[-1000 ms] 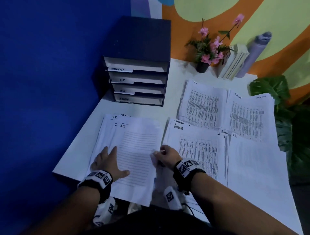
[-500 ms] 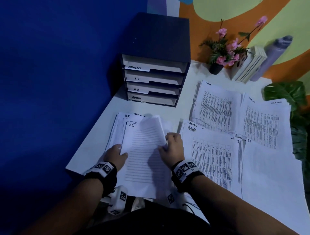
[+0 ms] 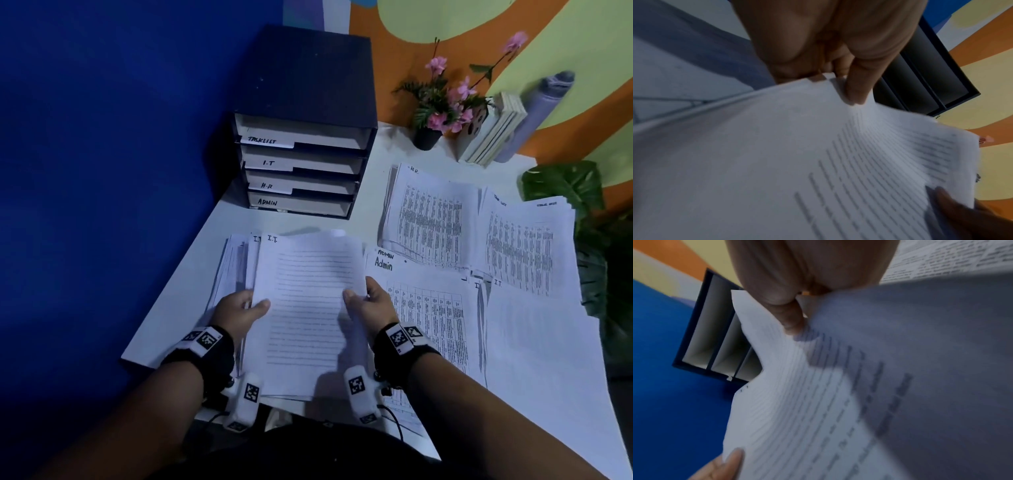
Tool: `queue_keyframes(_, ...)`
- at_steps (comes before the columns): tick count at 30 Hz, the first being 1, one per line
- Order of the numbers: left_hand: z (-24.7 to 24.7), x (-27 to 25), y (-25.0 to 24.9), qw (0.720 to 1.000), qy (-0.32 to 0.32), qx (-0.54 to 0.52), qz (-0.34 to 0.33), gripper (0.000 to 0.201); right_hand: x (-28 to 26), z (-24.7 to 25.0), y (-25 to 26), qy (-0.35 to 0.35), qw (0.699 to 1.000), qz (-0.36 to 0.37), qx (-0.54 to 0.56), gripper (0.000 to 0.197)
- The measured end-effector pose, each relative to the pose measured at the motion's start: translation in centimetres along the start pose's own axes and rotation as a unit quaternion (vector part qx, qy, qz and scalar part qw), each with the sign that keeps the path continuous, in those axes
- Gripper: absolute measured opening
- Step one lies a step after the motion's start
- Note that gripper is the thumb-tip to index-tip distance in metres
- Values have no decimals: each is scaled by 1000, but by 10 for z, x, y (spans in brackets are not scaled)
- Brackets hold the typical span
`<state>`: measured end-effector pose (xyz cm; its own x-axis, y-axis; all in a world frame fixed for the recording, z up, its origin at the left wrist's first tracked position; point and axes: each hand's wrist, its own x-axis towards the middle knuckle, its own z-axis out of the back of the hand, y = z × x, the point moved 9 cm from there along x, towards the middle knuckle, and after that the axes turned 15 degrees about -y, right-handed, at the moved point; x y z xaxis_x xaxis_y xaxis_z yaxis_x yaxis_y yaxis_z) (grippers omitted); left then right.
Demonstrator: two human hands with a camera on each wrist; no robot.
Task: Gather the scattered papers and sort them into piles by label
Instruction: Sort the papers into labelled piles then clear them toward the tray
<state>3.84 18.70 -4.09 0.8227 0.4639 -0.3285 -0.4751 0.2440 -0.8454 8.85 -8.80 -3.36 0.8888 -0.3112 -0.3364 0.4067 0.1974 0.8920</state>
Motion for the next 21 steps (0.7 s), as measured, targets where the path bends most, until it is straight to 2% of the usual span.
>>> queue_keyframes(1, 2, -1, -3, 1000, -12, 17, -9, 16, 1, 4, 2, -17, 999, 17, -45, 3)
queue_keyframes(3, 7, -2, -9, 998, -46, 42, -20, 33, 7, 14, 1, -66, 988, 45, -133, 14)
queue_keyframes(7, 13, 0, -13, 995, -71, 61, -42, 23, 13, 24, 2, -93, 979, 50, -172, 32)
queue_keyframes(10, 23, 4, -11, 992, -94, 80, -40, 32, 18, 36, 1, -97, 974, 38, -201, 40)
queue_keyframes(13, 32, 9, -7, 990, -114, 78, -29, 46, 25, 54, -6, -118, 972, 10, -201, 39)
queue_keyframes(17, 38, 11, -5, 991, -129, 32, -26, 50, 27, 61, -13, -113, 982, -23, -147, 34)
queue_keyframes(21, 24, 2, -15, 995, -96, -9, -33, 58, 25, 49, -21, -95, 992, -47, -66, 24)
